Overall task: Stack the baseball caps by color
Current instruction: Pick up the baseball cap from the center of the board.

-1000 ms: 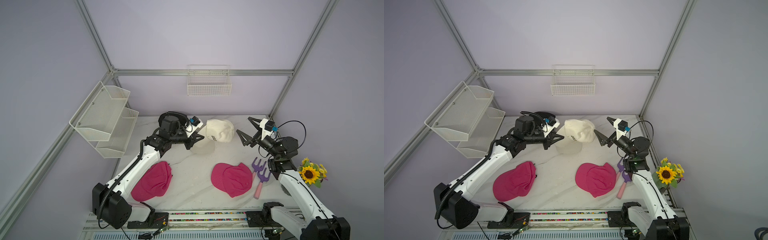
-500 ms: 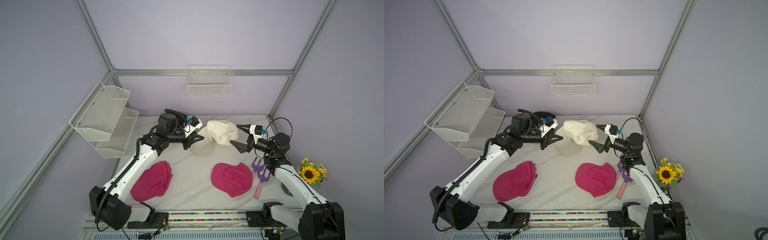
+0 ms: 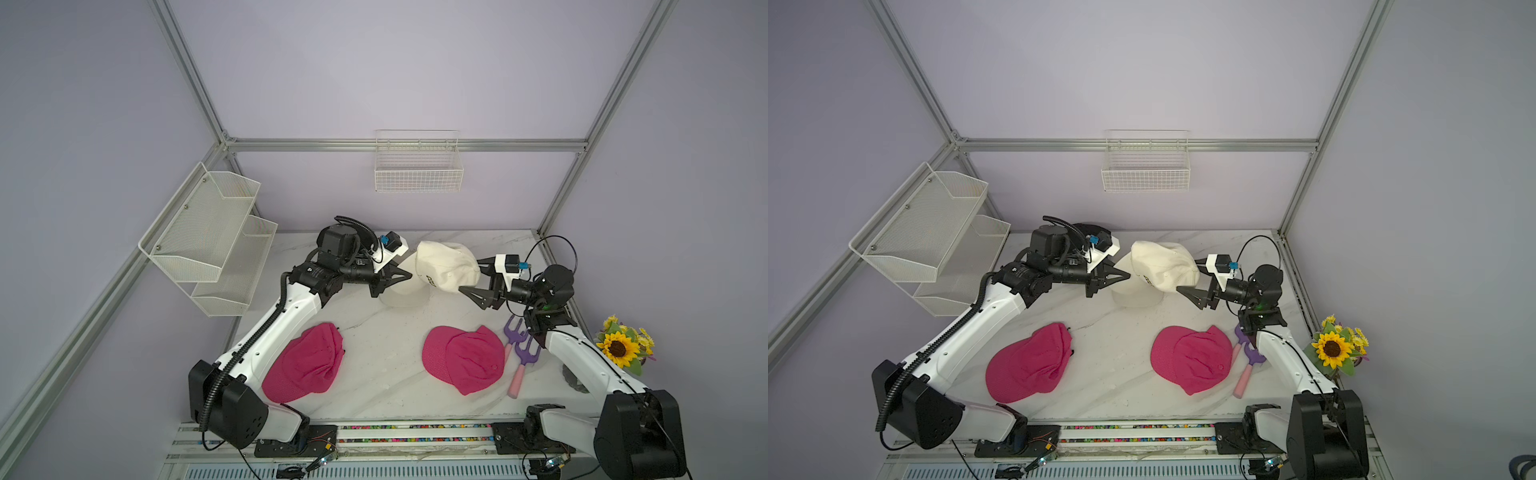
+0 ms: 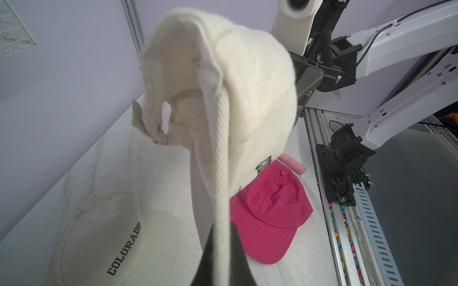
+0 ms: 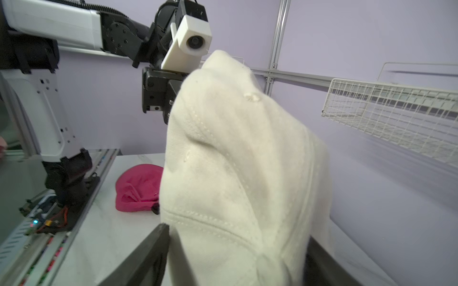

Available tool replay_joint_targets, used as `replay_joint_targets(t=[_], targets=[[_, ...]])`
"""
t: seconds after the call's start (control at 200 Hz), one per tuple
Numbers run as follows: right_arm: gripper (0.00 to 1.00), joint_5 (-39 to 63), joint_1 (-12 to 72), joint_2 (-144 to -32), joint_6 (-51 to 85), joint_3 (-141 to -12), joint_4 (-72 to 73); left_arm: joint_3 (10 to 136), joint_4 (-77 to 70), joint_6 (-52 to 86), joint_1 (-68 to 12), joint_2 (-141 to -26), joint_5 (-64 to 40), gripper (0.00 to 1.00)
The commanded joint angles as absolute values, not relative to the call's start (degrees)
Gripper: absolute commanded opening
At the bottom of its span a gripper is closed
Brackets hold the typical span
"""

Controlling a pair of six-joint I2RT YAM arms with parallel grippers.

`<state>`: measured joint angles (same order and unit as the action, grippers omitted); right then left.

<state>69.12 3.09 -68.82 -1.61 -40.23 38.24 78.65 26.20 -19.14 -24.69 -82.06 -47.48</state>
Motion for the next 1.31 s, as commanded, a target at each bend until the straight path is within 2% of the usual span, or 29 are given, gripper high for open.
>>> replay_joint_targets(t=[0.0,0.085,0.175,0.29,0.395,0.691,0.811,0.936,1.006,1.041,1.101,1.186,1.252,1.302], targets=[[0.46,73.32,3.52,-68.50,-0.87,-41.83,39.54,79.28,23.37,-22.10,-23.70,-83.61,-46.83,0.00],[0.32,73.39,3.59,-67.40,-3.04,-42.05,37.00,79.67,23.69,-22.53,-22.97,-84.62,-45.78,0.00],[0.24,73.47,3.55,-66.49,-3.12,-42.25,36.24,80.29,25.08,-23.55,-22.59,-85.77,-44.11,0.00],[0.07,73.55,3.53,-66.17,-2.97,-42.88,35.26,80.62,25.23,-23.73,-22.13,-86.40,-43.46,0.00],[0.00,73.66,3.59,-65.31,-2.99,-43.28,34.68,80.33,24.25,-23.82,-21.84,-86.35,-41.98,0.00],[0.00,75.05,1.95,-56.97,-4.49,-43.35,31.84,78.10,20.61,-22.63,-16.05,-85.70,-29.63,0.00],[0.00,74.07,1.84,-57.29,-5.01,-44.26,29.86,77.68,20.40,-20.96,-13.76,-86.08,-30.17,0.00],[0.00,72.74,4.18,-63.09,-4.21,-47.96,27.11,78.49,20.35,-19.09,-14.29,-87.39,-40.29,0.00],[0.00,67.08,7.74,-65.48,-6.13,-49.95,24.50,77.69,18.11,-16.94,-14.93,-87.72,-41.52,0.00],[0.00,63.10,9.17,-66.65,-7.12,-51.36,22.82,76.84,16.88,-16.26,-15.10,-87.80,-41.66,0.04],[0.00,59.45,10.27,-68.82,-8.52,-54.36,19.28,75.29,14.37,-15.12,-15.10,-87.80,-40.43,0.23],[0.00,54.84,10.67,-71.74,-8.03,-58.41,15.26,74.13,13.90,-14.26,-15.10,-87.43,-38.68,0.36],[0.00,50.62,11.02,-73.62,-7.68,-61.66,11.07,72.89,13.35,-14.11,-15.03,-86.23,-39.53,0.40],[0.00,48.03,11.87,-74.23,-9.04,-63.28,8.22,71.28,11.87,-13.90,-15.03,-84.72,-41.29,0.47]])
